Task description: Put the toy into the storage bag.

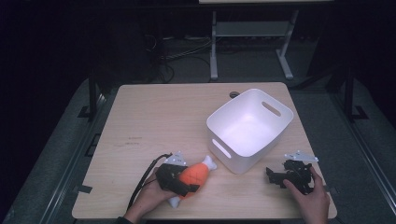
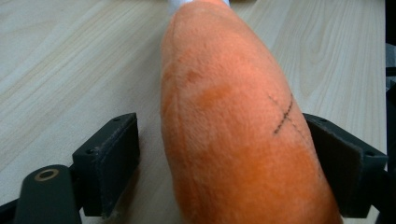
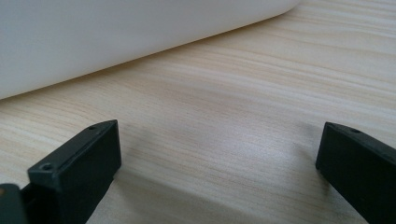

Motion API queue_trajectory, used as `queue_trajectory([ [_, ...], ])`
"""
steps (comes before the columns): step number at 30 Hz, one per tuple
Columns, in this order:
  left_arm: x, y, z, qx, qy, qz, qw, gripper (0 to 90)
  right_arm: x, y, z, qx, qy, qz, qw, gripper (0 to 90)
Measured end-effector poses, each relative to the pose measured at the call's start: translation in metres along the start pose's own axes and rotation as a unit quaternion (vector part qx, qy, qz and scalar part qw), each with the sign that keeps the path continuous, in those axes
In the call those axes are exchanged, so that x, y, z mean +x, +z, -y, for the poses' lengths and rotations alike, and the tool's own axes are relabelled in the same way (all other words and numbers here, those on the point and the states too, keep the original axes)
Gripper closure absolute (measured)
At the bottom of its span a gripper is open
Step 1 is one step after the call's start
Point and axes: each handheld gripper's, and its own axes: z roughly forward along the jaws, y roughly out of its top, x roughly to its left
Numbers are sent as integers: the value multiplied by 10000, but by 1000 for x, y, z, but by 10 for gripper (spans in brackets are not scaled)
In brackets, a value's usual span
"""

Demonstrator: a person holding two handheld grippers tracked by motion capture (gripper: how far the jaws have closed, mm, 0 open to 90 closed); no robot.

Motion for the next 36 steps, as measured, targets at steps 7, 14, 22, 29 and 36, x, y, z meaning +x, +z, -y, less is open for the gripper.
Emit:
queue_trajectory([
  [7,-4,-1,0,-30,139,139,9998,309,0,0,0,0,-1,1,10000,0],
  [14,-5,-3,-1,-25,168,160,9997,360,0,0,0,0,0,0,10000,0],
  [22,-4,-5,-2,-73,210,102,9997,385,0,0,0,1,-1,1,10000,0],
  [29,-1,-10,-2,-25,225,81,9997,385,0,0,0,0,1,0,10000,0],
  [36,4,-19,-2,-78,186,23,9998,385,0,0,0,0,0,0,10000,0],
])
